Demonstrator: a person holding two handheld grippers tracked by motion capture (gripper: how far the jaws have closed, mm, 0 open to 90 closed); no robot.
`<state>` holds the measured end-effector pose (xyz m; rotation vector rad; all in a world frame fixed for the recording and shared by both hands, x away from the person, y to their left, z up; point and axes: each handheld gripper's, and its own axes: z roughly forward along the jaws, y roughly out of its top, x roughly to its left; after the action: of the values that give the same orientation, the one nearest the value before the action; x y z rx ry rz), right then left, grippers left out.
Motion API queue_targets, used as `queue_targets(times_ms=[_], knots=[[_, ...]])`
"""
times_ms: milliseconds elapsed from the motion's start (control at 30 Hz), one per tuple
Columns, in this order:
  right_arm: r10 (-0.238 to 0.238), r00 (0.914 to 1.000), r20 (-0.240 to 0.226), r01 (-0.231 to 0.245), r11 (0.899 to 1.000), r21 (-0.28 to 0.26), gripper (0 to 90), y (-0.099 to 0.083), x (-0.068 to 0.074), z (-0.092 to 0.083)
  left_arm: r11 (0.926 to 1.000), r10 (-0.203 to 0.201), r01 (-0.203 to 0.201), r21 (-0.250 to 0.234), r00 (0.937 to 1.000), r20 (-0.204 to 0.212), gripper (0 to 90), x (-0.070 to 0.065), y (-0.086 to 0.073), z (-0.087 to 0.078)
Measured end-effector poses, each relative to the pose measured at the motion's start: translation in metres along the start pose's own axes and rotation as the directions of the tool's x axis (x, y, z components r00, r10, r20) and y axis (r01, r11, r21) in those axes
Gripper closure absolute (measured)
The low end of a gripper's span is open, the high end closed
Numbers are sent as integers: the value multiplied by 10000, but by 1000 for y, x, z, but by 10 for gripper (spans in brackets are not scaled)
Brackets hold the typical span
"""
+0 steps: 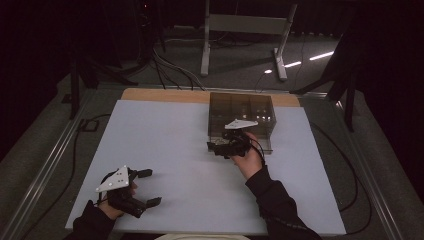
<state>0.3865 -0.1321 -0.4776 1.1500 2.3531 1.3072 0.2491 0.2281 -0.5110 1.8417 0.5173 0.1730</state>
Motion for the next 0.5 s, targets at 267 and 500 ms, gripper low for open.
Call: queue_targets(times_ms=[267, 500], knots=[[-561, 9969, -556, 561, 9984, -25, 141, 4, 13, -8, 10000, 8, -8, 18, 10000, 8, 5, -1, -1, -1], [-1378, 9876, -751, 1378, 9904, -53, 0, 2, 24, -13, 10000, 14, -14, 13, 10000, -12, 5, -1, -1, 0]])
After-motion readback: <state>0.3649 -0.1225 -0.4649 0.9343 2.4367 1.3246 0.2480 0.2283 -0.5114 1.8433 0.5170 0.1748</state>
